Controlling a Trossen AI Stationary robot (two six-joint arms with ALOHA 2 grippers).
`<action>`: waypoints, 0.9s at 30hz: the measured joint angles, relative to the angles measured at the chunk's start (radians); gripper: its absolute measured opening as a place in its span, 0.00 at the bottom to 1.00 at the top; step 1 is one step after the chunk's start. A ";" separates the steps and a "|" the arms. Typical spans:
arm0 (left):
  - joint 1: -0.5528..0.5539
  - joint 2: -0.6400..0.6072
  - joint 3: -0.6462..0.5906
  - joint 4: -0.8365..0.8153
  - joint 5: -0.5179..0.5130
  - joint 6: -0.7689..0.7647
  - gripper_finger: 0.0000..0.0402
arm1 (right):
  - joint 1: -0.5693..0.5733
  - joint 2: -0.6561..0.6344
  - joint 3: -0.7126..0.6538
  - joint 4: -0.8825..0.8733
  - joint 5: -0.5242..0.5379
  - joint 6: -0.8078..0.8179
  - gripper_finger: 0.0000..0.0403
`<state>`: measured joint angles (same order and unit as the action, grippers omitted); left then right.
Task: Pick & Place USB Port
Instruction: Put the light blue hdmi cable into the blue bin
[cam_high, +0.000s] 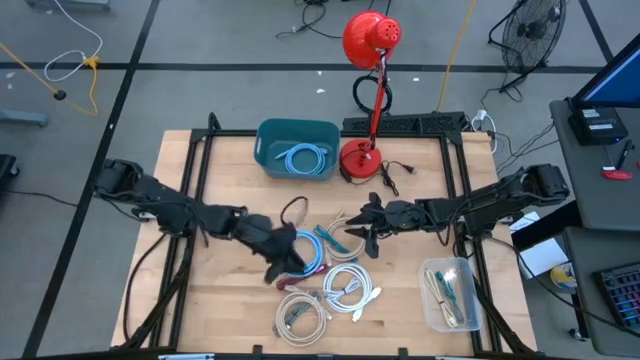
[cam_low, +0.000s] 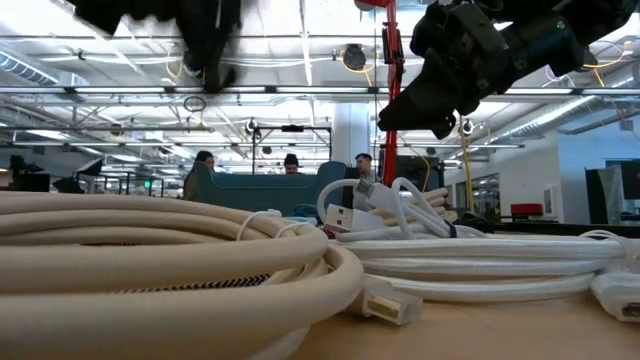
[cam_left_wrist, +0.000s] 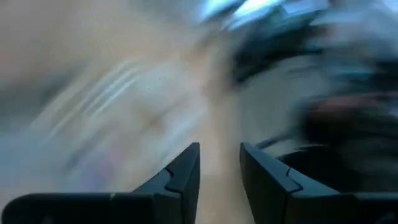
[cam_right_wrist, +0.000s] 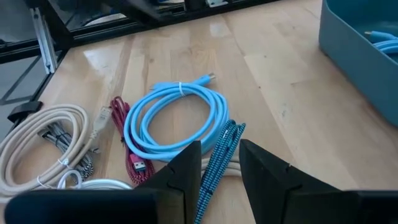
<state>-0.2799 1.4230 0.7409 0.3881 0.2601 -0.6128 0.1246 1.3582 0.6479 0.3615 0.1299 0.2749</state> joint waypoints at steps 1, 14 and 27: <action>-0.017 -0.001 0.004 0.143 0.027 0.085 0.29 | 0.000 0.000 0.000 0.000 0.000 0.000 0.25; 0.016 0.115 0.572 -0.788 -0.381 0.346 0.29 | 0.002 0.000 -0.002 -0.056 0.000 0.000 0.25; -0.014 0.353 0.702 -1.306 -0.623 0.236 0.30 | 0.002 0.000 -0.025 -0.078 0.003 0.023 0.25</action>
<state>-0.2939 1.7757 1.4427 -0.9181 -0.3631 -0.3770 0.1261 1.3579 0.6228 0.2837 0.1332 0.2975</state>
